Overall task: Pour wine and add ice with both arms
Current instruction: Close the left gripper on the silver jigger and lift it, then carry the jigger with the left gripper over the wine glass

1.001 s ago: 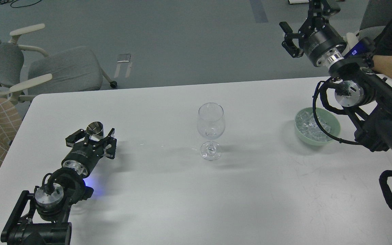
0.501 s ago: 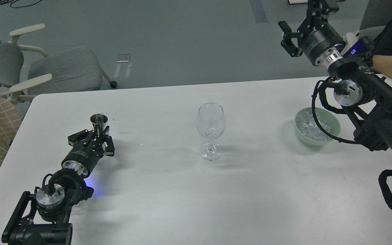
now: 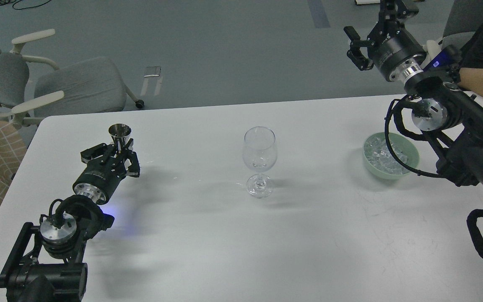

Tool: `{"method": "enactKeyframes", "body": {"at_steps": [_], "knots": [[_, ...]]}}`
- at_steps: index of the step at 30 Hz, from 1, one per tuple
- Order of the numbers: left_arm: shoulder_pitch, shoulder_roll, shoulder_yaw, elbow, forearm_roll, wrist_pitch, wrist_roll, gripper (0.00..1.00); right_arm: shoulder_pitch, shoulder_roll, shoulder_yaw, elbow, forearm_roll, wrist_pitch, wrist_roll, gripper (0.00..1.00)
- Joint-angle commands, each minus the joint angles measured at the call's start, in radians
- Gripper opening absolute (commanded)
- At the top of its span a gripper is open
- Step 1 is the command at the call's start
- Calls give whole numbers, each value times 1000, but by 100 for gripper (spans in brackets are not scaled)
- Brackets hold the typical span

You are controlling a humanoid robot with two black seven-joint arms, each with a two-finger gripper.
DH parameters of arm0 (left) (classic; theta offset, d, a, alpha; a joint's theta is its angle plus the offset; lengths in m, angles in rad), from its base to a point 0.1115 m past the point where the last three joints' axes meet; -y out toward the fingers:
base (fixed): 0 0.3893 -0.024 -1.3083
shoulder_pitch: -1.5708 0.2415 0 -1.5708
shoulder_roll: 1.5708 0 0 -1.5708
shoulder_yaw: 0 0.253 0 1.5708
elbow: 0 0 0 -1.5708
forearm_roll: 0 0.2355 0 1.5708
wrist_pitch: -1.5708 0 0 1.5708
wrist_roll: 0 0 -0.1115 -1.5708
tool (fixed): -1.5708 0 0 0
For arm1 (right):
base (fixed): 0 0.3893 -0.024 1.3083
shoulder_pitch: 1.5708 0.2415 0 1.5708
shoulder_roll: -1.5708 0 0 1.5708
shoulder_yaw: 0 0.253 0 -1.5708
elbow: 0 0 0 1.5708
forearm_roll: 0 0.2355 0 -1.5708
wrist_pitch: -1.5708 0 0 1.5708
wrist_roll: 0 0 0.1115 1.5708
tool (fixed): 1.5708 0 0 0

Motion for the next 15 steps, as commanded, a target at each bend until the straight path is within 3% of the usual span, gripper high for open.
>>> {"method": "enactKeyframes", "body": {"at_steps": [1, 6, 8, 13, 15], "knots": [[-15, 16, 2, -66, 1, 39, 11, 0, 0, -1, -2, -1, 0, 0, 0, 100], [-13, 36, 27, -207, 3, 125, 60, 0, -1, -3, 0, 0, 0, 0, 0, 100], [-12, 39, 40, -242, 3, 143, 61, 0, -1, -3, 0, 0, 0, 0, 0, 100], [-33, 50, 99, -344, 58, 286, 61, 0, -1, 0, 0, 0, 0, 0, 0, 100], [-39, 48, 111, -351, 60, 295, 63, 0, -1, 0, 0, 0, 0, 0, 0, 100]]}}
